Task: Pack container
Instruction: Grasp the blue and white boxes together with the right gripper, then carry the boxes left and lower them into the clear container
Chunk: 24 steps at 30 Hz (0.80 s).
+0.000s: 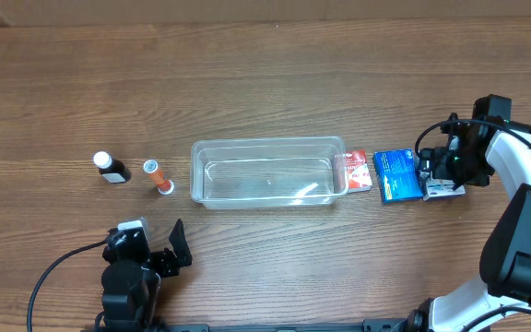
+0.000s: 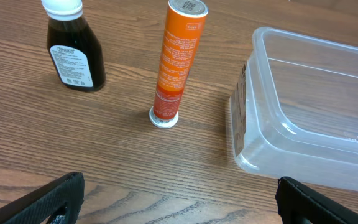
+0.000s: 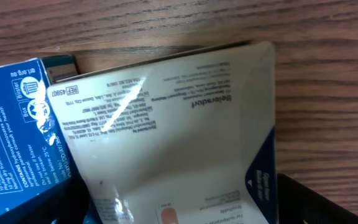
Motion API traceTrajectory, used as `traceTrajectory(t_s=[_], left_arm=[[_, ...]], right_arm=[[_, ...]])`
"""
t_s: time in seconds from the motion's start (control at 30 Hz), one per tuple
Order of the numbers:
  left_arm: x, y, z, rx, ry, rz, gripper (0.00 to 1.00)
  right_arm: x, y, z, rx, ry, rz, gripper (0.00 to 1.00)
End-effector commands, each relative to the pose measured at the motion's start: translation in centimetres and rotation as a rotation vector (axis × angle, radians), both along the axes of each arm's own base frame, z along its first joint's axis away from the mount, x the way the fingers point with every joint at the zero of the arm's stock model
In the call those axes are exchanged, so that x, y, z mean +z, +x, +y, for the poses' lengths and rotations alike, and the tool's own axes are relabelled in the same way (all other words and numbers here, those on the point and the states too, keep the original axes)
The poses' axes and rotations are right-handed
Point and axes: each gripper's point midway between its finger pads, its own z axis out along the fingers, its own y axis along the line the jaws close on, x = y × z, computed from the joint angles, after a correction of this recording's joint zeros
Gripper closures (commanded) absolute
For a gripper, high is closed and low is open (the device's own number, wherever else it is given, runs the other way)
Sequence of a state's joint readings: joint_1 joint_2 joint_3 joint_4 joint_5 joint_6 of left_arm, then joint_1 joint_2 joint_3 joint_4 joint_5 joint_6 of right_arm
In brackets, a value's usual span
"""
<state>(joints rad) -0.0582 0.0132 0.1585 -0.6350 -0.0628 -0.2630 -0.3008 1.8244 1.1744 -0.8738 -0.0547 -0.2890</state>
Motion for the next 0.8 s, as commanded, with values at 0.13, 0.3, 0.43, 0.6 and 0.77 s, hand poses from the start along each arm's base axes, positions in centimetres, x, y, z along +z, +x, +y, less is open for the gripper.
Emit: traceTrajectory(t_s=[0.13, 0.3, 0.43, 0.6, 0.77], left_arm=[[0.1, 0.1, 0.1, 0.010, -0.015, -0.009, 0.00], [0.1, 0.1, 0.1, 0.010, -0.015, -0.008, 0.00], [0.1, 0.1, 0.1, 0.010, -0.015, -0.008, 0.00], [0.1, 0.1, 0.1, 0.010, -0.015, -0.008, 0.00], [0.1, 0.1, 0.1, 0.010, -0.015, -0.008, 0.00]], right_arm=[[-0.7, 0.2, 0.3, -0.046, 0.004, 0.017, 0.19], [0.4, 0.2, -0.7, -0.281, -0.022, 0.042, 0.31], [7.9, 2.0, 0.4, -0.309, 0.007, -0.007, 0.45], [18.6, 1.9, 10.3, -0.088, 0.063, -0.206, 0.47], [19.4, -0.2, 24.6, 0.161, 0.169, -0.258, 0.46]])
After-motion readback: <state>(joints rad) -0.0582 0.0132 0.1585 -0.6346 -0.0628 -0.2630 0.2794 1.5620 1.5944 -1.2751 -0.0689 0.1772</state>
